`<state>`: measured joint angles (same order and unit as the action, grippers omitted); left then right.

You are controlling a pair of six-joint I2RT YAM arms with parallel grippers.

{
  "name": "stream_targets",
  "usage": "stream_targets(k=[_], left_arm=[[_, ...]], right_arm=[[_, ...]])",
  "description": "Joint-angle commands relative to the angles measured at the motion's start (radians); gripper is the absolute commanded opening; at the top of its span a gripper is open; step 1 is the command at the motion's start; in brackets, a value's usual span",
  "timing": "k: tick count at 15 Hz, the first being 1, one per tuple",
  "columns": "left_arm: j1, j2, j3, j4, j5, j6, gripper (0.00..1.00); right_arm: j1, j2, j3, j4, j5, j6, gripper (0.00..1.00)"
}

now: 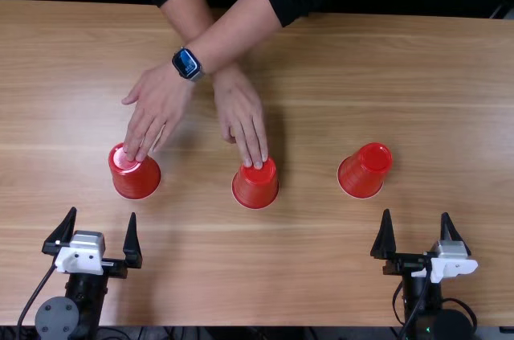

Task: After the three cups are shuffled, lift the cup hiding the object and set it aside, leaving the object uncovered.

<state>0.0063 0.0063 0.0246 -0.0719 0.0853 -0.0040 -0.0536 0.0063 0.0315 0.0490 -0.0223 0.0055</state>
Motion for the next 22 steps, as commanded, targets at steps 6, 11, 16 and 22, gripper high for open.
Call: stream_targets(k=[6,11,16,22], left_arm=[[-0.011,-0.006,-0.025,-0.002,0.012,0.002,1.0],[-0.011,-0.006,-0.025,-0.002,0.003,0.002,1.0],[-0.011,-0.006,-0.025,0.006,0.001,-0.003,1.0],[0.0,0.032,0.232,-0.134,-0.008,-0.002,1.0]], right_arm=[[-0.009,-0.006,-0.013,0.003,0.004,0.0,1.0],[-0.009,-0.006,-0.013,0.003,0.004,0.0,1.0],[-0.011,-0.006,-0.016,0.009,0.008,-0.004,1.0],[-0.014,0.077,0.234,-0.01,0.013,-0.006,1.0]])
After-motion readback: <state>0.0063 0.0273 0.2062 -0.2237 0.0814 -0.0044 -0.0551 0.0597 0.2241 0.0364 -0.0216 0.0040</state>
